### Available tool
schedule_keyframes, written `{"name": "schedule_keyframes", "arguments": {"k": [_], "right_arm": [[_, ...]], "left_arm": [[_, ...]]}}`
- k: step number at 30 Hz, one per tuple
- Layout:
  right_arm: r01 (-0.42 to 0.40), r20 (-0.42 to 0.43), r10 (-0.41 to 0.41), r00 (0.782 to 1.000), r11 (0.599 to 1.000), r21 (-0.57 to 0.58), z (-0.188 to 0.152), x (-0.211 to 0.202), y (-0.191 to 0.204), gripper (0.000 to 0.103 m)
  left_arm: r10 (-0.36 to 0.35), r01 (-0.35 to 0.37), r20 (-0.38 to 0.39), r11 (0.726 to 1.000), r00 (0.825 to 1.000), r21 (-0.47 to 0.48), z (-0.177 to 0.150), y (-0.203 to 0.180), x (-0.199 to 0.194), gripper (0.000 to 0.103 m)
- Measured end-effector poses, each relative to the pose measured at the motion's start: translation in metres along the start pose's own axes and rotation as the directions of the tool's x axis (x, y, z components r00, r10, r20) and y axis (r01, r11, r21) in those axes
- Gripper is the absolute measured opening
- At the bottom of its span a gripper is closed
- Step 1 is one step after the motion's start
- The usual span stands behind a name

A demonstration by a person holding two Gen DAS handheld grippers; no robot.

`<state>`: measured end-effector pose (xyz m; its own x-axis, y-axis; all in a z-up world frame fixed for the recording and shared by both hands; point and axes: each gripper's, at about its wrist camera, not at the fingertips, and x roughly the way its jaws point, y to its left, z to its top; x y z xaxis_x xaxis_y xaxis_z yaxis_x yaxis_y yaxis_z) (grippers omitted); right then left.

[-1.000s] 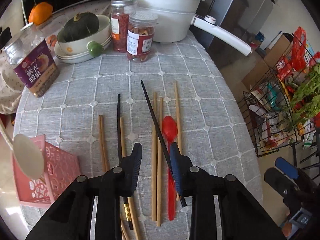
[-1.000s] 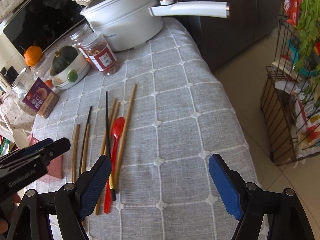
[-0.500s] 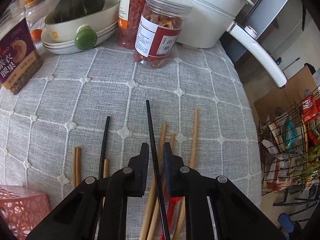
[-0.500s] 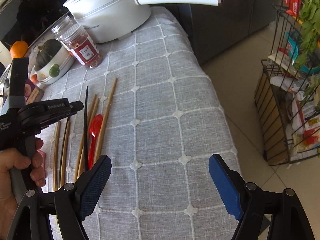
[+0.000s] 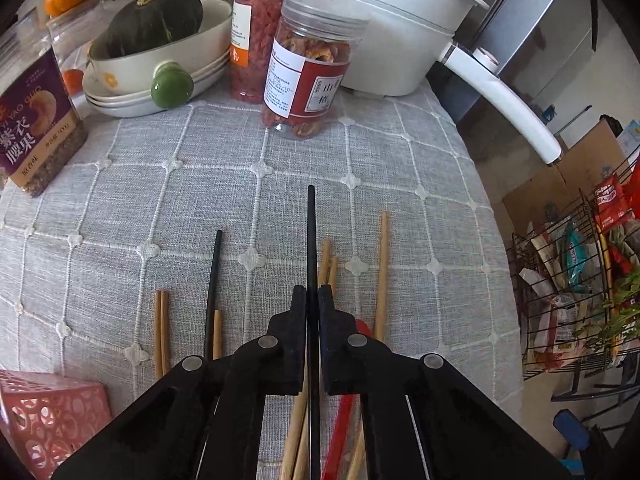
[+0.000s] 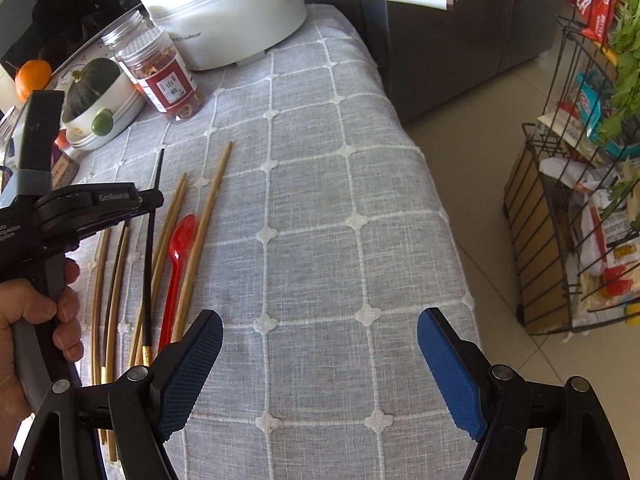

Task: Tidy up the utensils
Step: 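Lift the black chopstick with the left tool while the right tool grasps a wooden chopstick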

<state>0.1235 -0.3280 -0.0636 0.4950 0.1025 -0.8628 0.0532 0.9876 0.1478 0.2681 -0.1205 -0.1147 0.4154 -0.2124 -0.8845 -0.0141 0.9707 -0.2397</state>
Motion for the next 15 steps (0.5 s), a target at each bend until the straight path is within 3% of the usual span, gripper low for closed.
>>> {"name": "schedule_keyframes", "arguments": {"k": [7, 15], "right_arm": [[0.0, -0.004, 0.0, 1.0, 1.0, -0.005, -0.002, 0.001, 0.006, 0.084], [-0.031, 0.023, 0.031, 0.999, 0.999, 0.019, 0.001, -0.009, 0.016, 0.084]], "left_arm": [[-0.068, 0.061, 0.093, 0.995, 0.993, 0.073, -0.021, -0.004, -0.079, 0.005], [-0.14, 0.098, 0.235, 0.978, 0.962, 0.182, -0.069, 0.004, -0.179, 0.005]]}}
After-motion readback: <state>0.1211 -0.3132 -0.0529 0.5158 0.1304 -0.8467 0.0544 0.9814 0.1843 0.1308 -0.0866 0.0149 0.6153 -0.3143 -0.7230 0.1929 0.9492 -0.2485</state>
